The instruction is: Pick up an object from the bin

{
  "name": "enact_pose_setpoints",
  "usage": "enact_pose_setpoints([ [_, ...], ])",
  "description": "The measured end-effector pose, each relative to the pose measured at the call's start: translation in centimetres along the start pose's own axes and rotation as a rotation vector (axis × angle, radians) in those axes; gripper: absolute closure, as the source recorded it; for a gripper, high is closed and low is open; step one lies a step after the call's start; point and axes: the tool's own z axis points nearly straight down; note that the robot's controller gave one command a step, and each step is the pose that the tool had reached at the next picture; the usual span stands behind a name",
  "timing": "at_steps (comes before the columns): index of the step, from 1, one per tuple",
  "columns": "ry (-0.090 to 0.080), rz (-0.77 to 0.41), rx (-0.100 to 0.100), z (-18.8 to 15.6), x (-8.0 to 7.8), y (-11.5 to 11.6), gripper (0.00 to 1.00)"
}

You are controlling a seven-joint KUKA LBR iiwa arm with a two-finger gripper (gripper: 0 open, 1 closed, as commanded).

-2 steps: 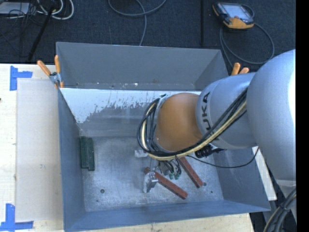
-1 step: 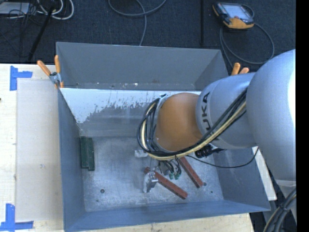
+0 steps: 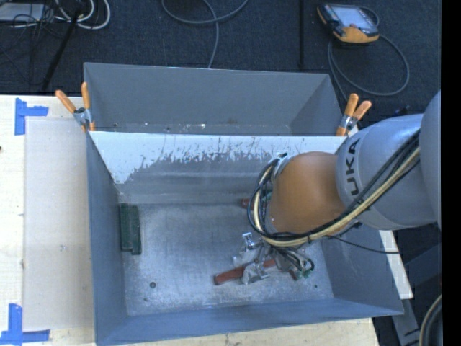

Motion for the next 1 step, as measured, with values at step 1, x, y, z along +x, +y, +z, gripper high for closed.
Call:
enact_pose_setpoints([
  [1,0.0,0.0,0.0,0.0,0.0,0.0,1.0],
])
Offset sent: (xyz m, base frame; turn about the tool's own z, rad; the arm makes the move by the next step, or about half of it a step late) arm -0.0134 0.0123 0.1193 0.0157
